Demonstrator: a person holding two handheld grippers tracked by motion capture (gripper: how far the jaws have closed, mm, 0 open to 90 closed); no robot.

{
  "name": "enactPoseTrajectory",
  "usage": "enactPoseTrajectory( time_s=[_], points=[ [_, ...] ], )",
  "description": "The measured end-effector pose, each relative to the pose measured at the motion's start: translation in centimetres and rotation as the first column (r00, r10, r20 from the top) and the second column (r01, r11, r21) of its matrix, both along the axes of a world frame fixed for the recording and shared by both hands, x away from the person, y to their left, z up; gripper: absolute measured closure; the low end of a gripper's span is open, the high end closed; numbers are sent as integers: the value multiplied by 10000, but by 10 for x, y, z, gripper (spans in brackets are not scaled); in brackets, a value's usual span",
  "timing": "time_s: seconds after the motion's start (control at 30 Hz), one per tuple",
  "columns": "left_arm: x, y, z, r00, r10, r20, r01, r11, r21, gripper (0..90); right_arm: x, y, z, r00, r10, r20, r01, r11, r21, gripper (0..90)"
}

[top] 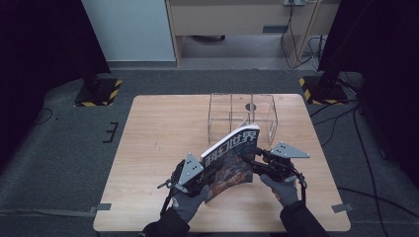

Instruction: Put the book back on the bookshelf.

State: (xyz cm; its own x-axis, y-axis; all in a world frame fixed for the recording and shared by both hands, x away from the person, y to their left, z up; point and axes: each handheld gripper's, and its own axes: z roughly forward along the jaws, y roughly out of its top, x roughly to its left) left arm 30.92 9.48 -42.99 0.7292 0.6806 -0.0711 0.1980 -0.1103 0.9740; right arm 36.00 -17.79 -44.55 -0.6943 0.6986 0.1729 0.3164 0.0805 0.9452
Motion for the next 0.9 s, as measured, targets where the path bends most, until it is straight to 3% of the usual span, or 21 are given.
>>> enactPoseTrajectory(
  time_s=[0.13, 0.5, 0.9],
  points=[
    [-2, 1, 4, 10000, -61, -29, 61, 10000, -50, 819, 2, -11, 0, 9981, -624, -13, 623, 9980, -78, 431],
    [0, 15, 18, 9998, 168, -123, -172, 9992, -361, 818, 4, -29, -11, 9892, -1452, -222, 1437, 9879, -586, 326],
    [-1, 32, 36, 9983, 588, 15, -587, 9968, -545, 820, 4, -46, -16, 9792, -1995, -360, 1959, 9769, -852, 314]
  ],
)
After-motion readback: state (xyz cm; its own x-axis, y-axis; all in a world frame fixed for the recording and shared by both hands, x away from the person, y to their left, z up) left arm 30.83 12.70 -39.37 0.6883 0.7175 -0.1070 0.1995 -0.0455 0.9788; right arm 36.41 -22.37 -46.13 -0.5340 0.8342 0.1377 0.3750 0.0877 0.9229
